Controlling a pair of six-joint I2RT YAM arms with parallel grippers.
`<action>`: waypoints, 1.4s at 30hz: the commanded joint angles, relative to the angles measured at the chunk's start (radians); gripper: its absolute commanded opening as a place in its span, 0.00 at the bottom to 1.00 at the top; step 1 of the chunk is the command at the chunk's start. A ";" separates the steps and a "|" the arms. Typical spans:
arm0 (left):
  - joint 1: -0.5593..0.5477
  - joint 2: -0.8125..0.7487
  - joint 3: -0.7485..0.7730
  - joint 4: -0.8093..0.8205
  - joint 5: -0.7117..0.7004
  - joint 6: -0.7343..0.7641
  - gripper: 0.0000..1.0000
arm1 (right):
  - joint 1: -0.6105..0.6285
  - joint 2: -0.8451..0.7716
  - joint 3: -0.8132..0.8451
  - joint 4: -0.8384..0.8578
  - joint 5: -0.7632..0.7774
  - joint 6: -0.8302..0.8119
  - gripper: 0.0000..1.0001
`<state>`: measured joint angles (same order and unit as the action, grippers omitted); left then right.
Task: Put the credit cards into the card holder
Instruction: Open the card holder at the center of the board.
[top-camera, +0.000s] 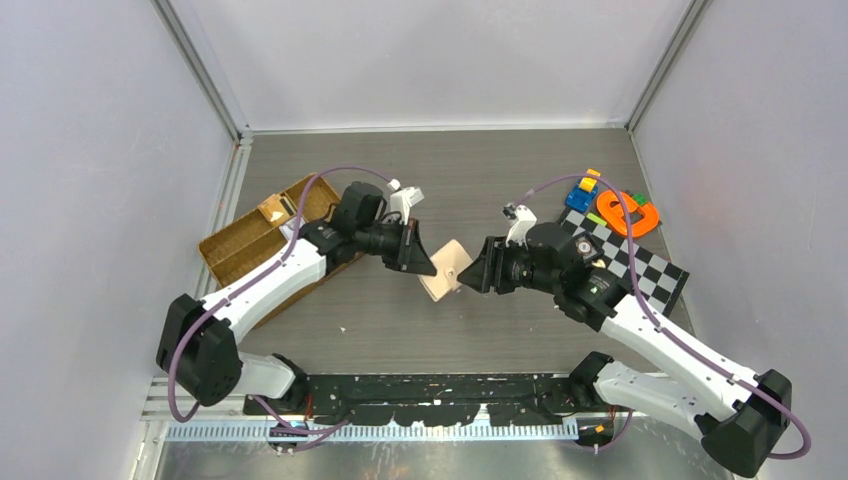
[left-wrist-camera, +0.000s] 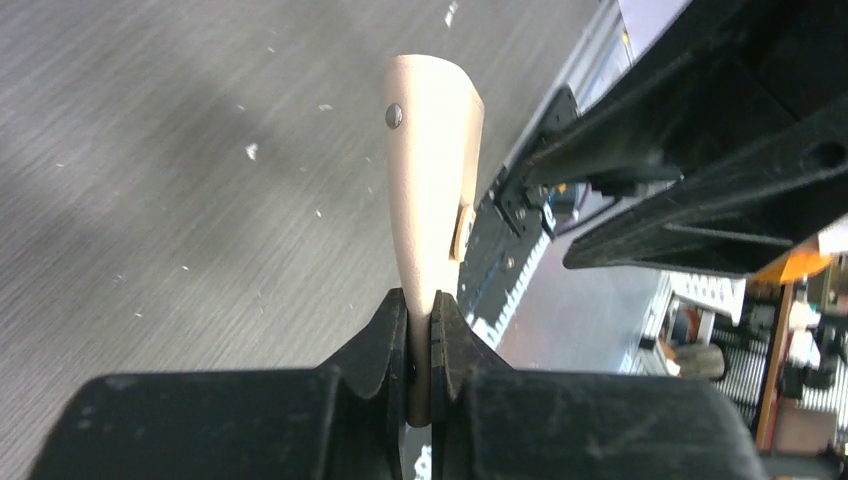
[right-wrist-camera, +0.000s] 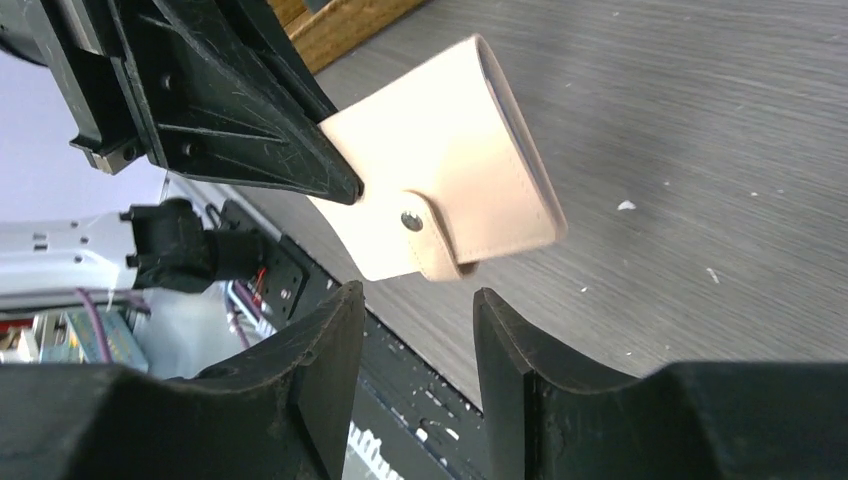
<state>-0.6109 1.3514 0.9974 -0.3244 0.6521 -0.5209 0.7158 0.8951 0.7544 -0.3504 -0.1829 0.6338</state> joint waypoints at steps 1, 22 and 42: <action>0.001 -0.027 0.050 -0.209 0.179 0.195 0.00 | 0.000 0.010 0.061 -0.036 -0.136 -0.066 0.49; 0.018 -0.097 0.003 -0.107 0.397 0.190 0.00 | 0.026 0.129 0.032 0.141 -0.424 -0.019 0.45; 0.094 -0.093 -0.026 -0.044 0.368 0.127 0.00 | 0.069 0.167 0.026 0.165 -0.437 -0.019 0.13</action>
<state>-0.5285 1.2808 0.9642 -0.4614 1.0115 -0.3717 0.7605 1.0573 0.7841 -0.2344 -0.5781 0.6037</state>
